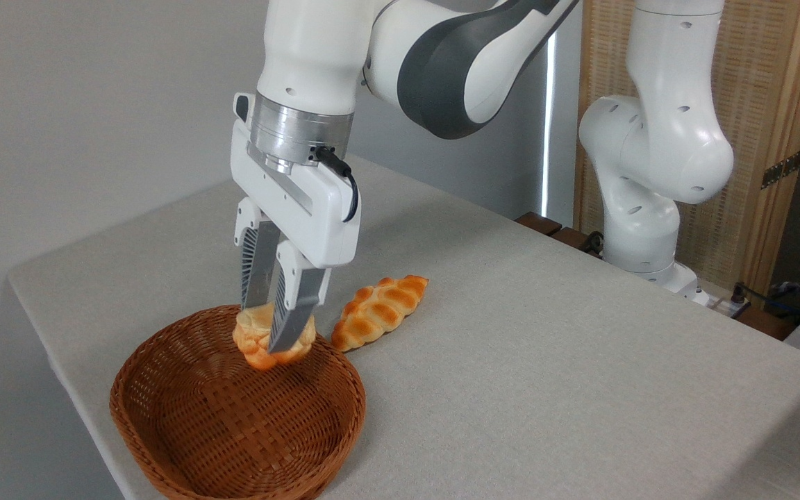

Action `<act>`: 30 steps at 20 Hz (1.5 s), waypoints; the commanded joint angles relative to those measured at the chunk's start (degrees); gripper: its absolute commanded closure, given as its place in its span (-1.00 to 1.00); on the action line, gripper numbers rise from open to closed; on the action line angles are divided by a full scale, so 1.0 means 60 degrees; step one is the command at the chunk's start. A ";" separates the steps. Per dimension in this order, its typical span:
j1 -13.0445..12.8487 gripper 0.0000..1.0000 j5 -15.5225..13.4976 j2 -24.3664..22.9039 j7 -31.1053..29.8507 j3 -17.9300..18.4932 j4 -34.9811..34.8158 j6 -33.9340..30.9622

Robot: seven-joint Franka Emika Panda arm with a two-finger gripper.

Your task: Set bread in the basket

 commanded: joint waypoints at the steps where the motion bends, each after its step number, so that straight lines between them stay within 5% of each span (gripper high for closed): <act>1: -0.0034 -1.00 -0.0204 0.0102 0.0144 0.0095 0.0087 0.0132; 9: -0.0034 -1.00 -0.0190 -0.0015 0.0056 0.0095 0.0087 -0.0130; 19: -0.0034 -1.00 -0.0073 -0.0294 -0.0527 0.0227 0.0364 -0.2077; 27: -0.0034 -1.00 0.0337 -0.0250 -0.2154 0.0344 0.1625 -0.4026; 30: -0.0049 -1.00 0.0907 -0.0147 -0.2288 0.0256 0.1757 -0.4466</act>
